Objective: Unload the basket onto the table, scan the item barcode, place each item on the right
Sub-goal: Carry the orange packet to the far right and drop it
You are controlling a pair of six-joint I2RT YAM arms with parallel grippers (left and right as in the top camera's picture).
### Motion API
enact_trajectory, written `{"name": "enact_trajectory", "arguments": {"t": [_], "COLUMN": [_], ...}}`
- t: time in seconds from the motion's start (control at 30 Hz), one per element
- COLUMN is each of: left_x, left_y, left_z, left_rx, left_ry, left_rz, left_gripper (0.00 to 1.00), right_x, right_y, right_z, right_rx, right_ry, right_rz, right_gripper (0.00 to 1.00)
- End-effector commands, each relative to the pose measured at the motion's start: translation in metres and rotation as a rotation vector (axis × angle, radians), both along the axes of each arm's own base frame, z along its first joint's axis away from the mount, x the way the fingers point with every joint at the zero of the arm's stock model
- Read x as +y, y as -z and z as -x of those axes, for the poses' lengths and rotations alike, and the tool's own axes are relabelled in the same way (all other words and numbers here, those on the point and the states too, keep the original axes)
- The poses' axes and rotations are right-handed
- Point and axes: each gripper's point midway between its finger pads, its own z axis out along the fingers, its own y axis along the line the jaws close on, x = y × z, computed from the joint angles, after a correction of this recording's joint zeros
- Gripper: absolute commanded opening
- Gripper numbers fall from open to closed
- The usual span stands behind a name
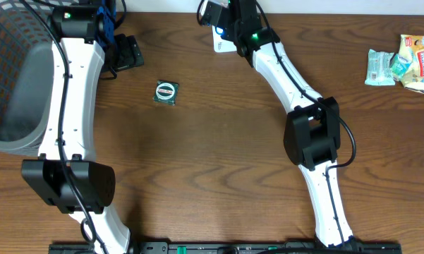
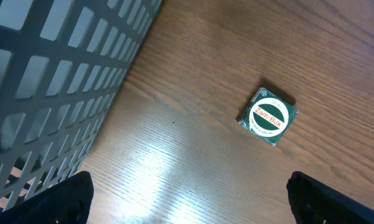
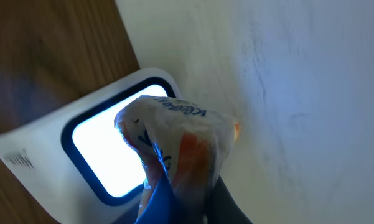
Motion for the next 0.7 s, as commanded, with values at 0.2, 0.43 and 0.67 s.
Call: {"name": "enact_trajectory", "arguments": {"t": [0.2, 0.43, 0.67], "left_x": [0.002, 0.002, 0.002], "left_y": [0.006, 0.006, 0.006], "left_z": [0.000, 0.000, 0.000], "left_rx": [0.018, 0.018, 0.018], "left_ry": [0.003, 0.003, 0.003], "left_rz": [-0.013, -0.013, -0.013], "left_gripper": [0.98, 0.98, 0.98], "right_x": [-0.009, -0.009, -0.056], "right_y": [0.013, -0.007, -0.052], "right_z": [-0.007, -0.013, -0.019], "right_rx": [-0.026, -0.086, -0.082], "right_ry": [-0.041, 0.010, 0.210], "right_rz": [0.149, 0.097, -0.153], "right_gripper": [0.01, 0.01, 0.01]}}
